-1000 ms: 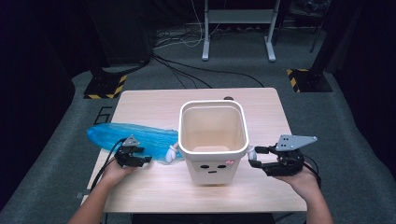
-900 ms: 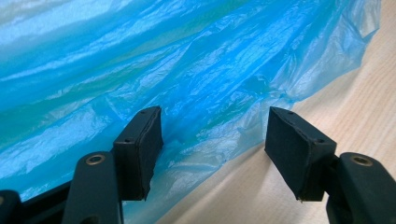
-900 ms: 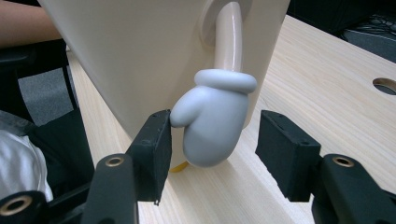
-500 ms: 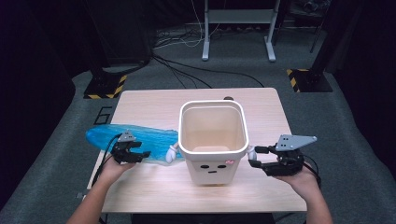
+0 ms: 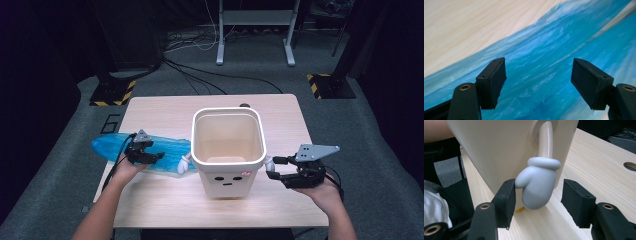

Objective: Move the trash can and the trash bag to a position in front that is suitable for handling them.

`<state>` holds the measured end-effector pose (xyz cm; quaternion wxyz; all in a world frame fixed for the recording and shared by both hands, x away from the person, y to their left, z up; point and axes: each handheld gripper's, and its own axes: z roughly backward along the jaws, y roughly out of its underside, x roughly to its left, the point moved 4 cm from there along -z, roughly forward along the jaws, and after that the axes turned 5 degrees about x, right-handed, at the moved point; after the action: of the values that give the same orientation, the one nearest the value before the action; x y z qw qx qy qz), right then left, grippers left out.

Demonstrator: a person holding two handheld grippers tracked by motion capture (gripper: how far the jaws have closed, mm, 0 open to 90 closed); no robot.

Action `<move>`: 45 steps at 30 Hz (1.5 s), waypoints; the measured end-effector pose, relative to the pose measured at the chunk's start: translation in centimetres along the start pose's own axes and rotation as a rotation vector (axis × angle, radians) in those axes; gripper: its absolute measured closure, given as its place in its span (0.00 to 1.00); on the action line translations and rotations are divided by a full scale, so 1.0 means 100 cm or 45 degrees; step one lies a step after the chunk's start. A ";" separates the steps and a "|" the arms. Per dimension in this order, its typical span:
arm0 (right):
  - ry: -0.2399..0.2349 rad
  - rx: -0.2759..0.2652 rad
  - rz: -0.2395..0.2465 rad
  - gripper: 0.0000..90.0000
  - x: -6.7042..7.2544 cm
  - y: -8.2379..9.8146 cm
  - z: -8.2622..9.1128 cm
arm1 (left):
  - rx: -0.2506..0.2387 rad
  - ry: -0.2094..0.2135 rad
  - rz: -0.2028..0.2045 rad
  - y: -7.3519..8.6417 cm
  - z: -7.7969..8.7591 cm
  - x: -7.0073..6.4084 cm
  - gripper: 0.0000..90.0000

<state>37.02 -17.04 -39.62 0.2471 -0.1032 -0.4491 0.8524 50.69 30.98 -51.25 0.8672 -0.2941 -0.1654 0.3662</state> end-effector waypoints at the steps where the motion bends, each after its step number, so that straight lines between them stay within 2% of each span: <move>1: -0.002 -0.001 -0.002 0.48 0.000 0.000 0.000 | 0.039 -0.002 0.016 0.003 -0.008 0.002 0.31; 4: -0.005 -0.003 -0.006 0.48 -0.001 0.001 0.000 | 0.075 -0.011 0.017 0.006 -0.016 0.003 0.32; 9: -0.008 -0.004 -0.005 0.48 -0.001 0.001 0.000 | 0.099 -0.007 0.011 0.008 -0.021 0.003 0.34; 14: -0.006 -0.003 -0.004 0.48 -0.001 0.001 0.000 | 0.141 0.010 0.016 0.011 -0.027 0.002 0.34; 20: -0.007 -0.004 -0.007 0.48 -0.001 0.001 0.000 | 0.115 0.041 0.046 0.012 -0.029 0.004 0.35; 23: -0.006 -0.006 -0.003 0.48 -0.001 0.001 0.000 | 0.111 0.073 0.061 0.014 -0.029 0.007 0.35; 26: -0.007 -0.007 -0.006 0.48 -0.001 0.002 0.000 | 0.105 0.082 0.052 0.015 -0.028 0.007 0.35; 35: -0.003 -0.008 -0.006 0.48 -0.001 0.002 0.001 | 0.101 0.093 0.040 0.017 -0.026 0.008 0.36; 41: -0.002 -0.009 -0.006 0.48 -0.001 0.002 0.001 | 0.069 0.066 0.075 0.025 -0.022 0.004 0.36; 45: -0.002 -0.007 -0.007 0.48 0.000 0.002 0.000 | 0.067 0.063 0.078 0.031 -0.017 -0.001 0.36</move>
<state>36.99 -17.17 -39.75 0.2488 -0.1019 -0.4521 0.8505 49.81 31.95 -54.48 0.8668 -0.2849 -0.1252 0.3896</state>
